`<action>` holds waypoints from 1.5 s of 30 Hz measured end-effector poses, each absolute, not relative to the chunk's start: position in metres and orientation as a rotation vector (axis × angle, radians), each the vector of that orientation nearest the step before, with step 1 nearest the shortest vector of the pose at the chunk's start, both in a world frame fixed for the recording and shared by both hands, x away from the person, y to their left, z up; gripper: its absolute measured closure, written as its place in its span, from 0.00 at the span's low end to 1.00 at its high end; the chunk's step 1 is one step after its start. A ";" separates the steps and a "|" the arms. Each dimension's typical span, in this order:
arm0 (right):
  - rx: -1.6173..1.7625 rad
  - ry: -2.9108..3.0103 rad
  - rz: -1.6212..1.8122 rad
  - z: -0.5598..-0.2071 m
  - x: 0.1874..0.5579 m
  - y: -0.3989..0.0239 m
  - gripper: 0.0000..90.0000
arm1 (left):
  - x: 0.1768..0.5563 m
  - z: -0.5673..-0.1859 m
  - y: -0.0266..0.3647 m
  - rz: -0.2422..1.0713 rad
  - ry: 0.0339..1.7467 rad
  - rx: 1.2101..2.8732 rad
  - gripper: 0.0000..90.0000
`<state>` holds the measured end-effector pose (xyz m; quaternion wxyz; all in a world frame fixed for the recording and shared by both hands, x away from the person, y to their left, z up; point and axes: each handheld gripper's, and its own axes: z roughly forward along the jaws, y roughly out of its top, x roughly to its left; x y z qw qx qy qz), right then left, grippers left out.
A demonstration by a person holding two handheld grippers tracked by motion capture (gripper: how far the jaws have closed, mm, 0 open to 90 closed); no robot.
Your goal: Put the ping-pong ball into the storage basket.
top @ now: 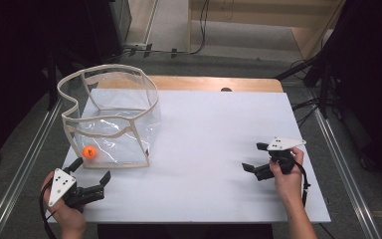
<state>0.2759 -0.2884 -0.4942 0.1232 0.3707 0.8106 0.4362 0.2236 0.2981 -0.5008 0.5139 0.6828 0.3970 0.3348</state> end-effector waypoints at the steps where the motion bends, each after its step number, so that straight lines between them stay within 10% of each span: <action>1: 1.084 2.358 1.275 -0.495 0.274 -0.290 0.00 | 0.224 -0.501 0.298 0.805 0.954 1.642 0.00; 45: 1.236 2.045 1.437 -0.513 0.231 -0.349 0.00 | 0.224 -0.501 0.299 0.799 0.959 1.639 0.00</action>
